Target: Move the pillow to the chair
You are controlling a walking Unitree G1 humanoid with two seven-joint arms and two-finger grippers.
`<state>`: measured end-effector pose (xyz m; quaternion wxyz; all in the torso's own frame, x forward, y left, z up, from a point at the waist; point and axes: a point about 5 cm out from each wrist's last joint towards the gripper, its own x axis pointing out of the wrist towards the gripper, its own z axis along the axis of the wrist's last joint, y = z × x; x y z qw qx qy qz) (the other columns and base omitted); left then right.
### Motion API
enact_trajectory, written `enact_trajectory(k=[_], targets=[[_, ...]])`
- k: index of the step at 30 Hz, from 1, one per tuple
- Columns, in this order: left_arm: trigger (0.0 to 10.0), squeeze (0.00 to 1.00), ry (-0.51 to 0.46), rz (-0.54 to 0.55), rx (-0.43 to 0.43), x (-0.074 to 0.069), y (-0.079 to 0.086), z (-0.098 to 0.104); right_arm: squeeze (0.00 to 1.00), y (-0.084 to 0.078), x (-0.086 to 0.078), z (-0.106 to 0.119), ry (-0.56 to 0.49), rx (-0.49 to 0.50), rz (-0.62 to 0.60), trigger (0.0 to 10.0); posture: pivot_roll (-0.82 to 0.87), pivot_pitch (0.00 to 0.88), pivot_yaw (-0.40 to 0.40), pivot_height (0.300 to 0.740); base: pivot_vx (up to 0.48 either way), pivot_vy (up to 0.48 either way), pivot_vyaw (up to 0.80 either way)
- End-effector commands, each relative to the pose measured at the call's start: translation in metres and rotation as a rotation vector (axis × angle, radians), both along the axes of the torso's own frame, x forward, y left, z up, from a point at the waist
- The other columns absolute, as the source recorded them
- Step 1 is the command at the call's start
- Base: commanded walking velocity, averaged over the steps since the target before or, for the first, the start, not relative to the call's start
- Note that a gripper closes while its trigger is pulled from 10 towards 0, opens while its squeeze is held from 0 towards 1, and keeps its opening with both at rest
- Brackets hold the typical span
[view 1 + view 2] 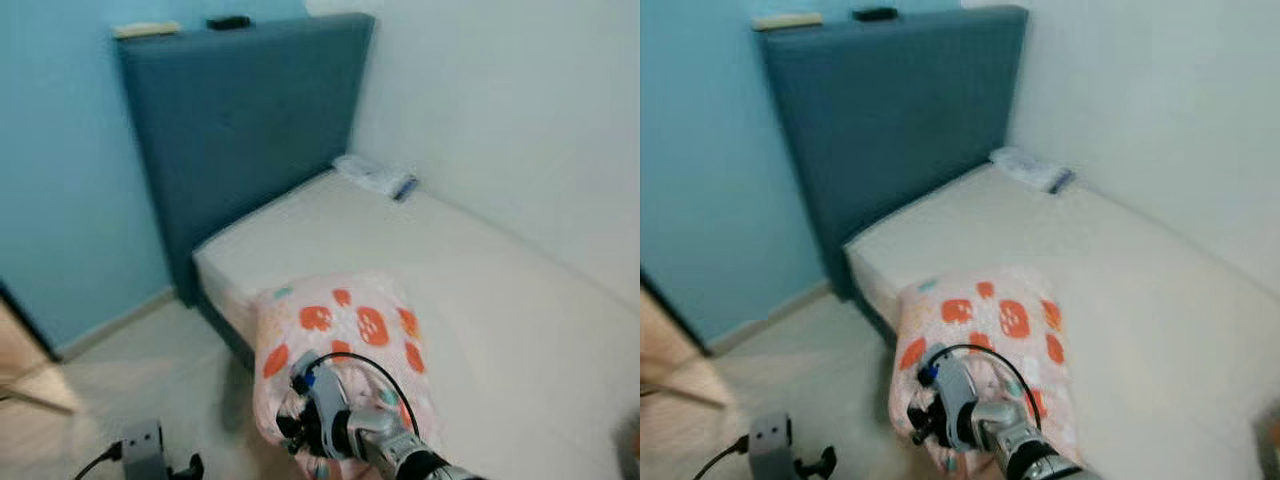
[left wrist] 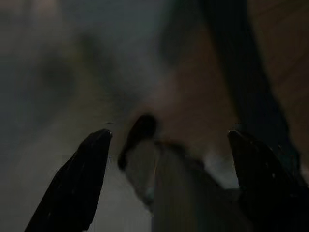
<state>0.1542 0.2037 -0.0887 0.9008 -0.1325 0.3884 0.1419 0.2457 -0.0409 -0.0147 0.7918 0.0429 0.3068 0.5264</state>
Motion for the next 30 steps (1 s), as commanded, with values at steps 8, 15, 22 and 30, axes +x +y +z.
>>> enact_trajectory(k=[8,15,22,30], targets=[[10.0,0.0,0.035,0.037,0.008,-0.007,0.001,-0.003,0.0,0.029,0.004,0.03,0.029,0.288,0.167,10.0,0.12,0.042,-0.146,0.74,0.0,0.0,0.78],[10.0,0.0,0.04,0.051,0.01,-0.009,0.002,-0.004,0.0,0.029,0.006,0.038,0.075,0.394,0.206,10.0,0.11,0.048,-0.143,0.74,0.0,0.0,0.78],[10.0,0.0,0.039,0.052,0.012,-0.008,0.003,-0.003,0.0,0.028,0.004,0.037,0.09,0.403,0.21,10.0,0.11,0.05,-0.139,0.74,0.0,0.0,0.78],[10.0,0.0,0.035,0.05,0.013,-0.007,0.003,-0.003,0.0,0.026,0.006,0.037,0.092,0.4,0.198,10.0,0.11,0.055,-0.135,0.74,0.0,0.0,0.78]])
